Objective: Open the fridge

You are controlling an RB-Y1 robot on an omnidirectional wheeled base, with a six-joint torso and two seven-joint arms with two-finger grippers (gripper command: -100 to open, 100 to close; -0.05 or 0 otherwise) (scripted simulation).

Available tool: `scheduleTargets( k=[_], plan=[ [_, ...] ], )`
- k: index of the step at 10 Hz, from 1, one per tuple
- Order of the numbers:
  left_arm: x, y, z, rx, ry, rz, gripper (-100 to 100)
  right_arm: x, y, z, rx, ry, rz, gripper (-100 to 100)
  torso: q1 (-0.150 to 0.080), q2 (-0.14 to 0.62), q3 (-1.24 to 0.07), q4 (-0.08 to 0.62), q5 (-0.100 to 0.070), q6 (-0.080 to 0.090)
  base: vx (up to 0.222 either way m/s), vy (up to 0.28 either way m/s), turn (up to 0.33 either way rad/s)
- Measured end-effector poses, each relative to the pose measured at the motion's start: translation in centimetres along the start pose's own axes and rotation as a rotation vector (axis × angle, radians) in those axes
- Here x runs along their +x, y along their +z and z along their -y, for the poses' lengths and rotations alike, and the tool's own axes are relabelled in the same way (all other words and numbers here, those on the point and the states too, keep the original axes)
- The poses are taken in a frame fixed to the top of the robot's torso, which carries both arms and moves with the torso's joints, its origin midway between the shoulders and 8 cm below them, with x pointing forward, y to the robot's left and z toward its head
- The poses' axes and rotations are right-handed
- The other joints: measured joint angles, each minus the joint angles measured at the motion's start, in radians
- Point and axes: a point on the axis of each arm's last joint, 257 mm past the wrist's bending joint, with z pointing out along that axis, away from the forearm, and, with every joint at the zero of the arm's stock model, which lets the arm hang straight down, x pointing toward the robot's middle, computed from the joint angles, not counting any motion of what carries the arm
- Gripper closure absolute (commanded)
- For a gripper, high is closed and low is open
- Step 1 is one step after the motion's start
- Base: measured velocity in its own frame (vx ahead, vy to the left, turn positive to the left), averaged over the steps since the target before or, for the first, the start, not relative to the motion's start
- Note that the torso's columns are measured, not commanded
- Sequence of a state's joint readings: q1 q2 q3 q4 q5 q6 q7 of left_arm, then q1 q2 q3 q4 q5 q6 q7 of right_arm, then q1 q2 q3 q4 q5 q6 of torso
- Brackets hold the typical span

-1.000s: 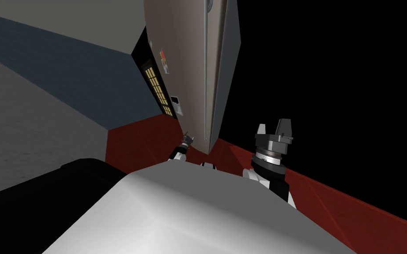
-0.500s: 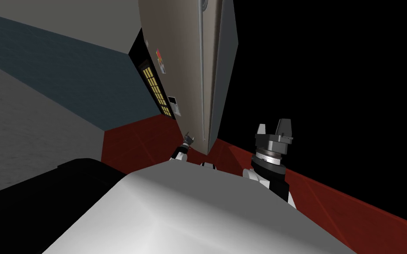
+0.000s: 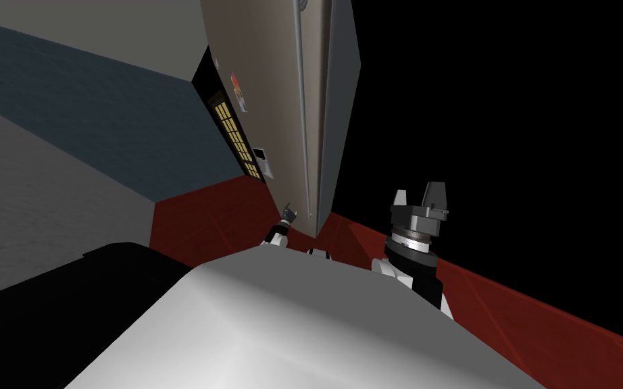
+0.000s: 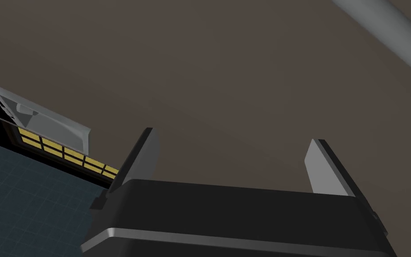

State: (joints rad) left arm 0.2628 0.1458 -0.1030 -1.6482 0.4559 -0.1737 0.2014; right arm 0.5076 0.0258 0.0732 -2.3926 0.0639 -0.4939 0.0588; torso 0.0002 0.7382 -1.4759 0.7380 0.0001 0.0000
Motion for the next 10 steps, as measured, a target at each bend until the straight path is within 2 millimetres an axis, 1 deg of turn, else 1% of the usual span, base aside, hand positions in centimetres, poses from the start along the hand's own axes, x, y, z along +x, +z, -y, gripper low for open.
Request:
scheduleTargets(
  k=[4, 7, 8, 10],
  plan=[
    [-0.6, 0.7, -1.2, 0.0, 0.023, 0.003, -100, 0.0, 0.0, 0.0, 0.0, 0.0, 0.0, 0, 0.0, 0.0, 0.0, 0.0, 0.0, 0.0, 0.037, -0.03, -0.027],
    [-0.5, 1.1, -2.6, 0.001, 0.023, 0.006, -100, 0.0, 0.0, 0.0, 0.0, 0.0, 0.0, 0, 0.0, 0.0, 0.0, 0.0, 0.0, 0.0, 0.029, -0.033, -0.026],
    [-0.2, 1.3, -3.1, 0.002, 0.017, 0.007, -100, 0.0, 0.0, 0.0, 0.0, 0.0, 0.0, 0, -0.001, 0.0, 0.0, 0.0, 0.0, 0.0, 0.048, -0.038, -0.036],
    [1.1, 1.7, -4.6, 0.005, -0.02, 0.012, -100, 0.0, 0.0, 0.0, 0.0, 0.0, 0.0, 0, 0.0, -0.001, 0.0, 0.0, 0.0, 0.0, 0.034, -0.027, -0.023]
  ],
)
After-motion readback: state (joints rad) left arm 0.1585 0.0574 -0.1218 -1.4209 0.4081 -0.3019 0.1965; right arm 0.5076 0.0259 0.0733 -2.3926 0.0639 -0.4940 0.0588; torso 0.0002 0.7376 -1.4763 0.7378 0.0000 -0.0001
